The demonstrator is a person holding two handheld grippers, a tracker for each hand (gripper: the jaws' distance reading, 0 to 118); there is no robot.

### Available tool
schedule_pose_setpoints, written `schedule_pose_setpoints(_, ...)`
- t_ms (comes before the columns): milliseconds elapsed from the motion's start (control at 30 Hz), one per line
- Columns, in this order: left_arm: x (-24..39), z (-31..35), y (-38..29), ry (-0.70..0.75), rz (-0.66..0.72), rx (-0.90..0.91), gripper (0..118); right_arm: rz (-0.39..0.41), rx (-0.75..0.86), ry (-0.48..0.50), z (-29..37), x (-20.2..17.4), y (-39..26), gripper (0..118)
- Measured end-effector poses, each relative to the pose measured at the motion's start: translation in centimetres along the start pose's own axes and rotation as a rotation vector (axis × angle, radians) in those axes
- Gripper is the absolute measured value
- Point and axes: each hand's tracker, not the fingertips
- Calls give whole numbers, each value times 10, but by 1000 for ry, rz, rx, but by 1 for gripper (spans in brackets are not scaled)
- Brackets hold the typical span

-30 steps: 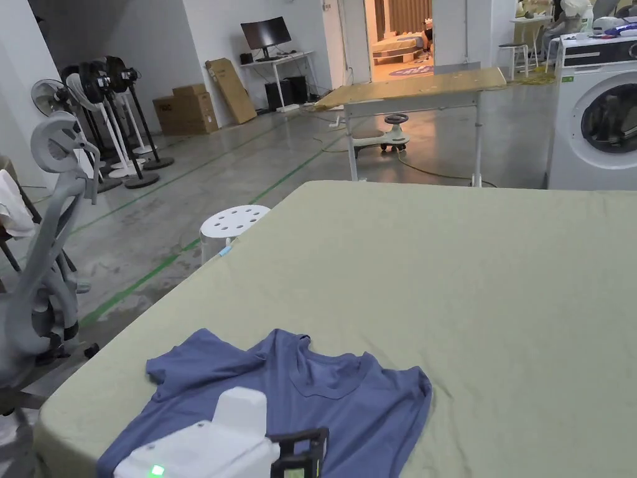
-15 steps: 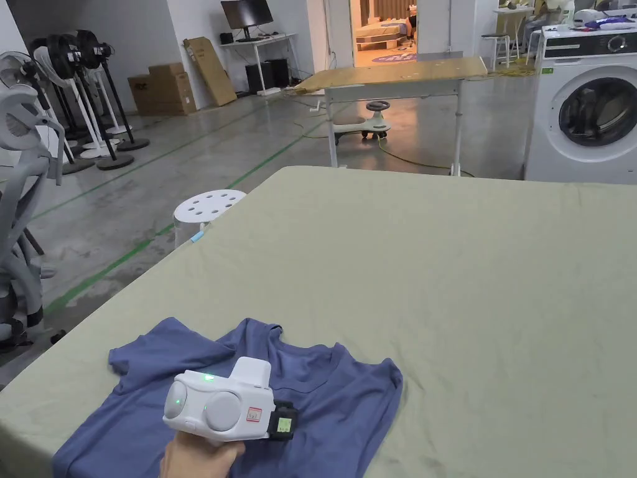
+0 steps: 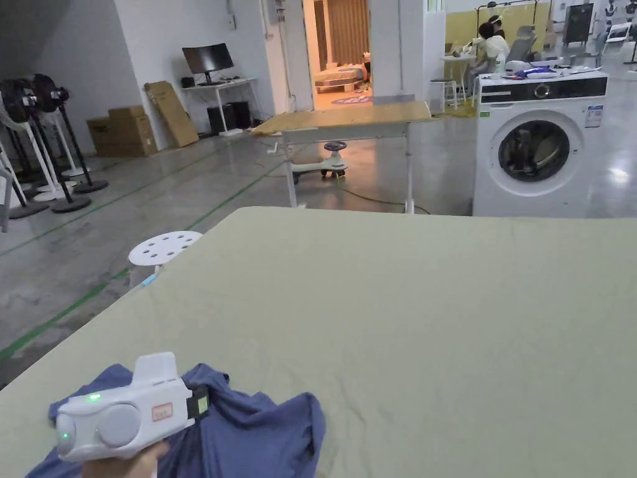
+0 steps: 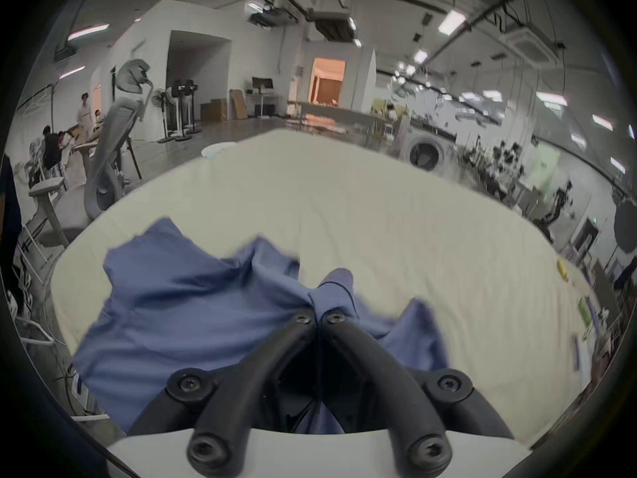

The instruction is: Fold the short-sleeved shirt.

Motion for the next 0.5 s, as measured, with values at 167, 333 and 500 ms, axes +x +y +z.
schedule_pose_setpoints(167, 48, 30, 67, -83, -62, 126, 0, -28, 30, -25, 14, 12, -8, 1)
schedule_pose_setpoints(333, 161, 27, 114, -252, -153, 178, 0, -126, 62, -81, 32, 31, -15, 1)
schedule_pose_setpoints(500, 294, -9, 93, -482, -271, 121, 0, -151, 85, -169, 56, 51, -23, 1)
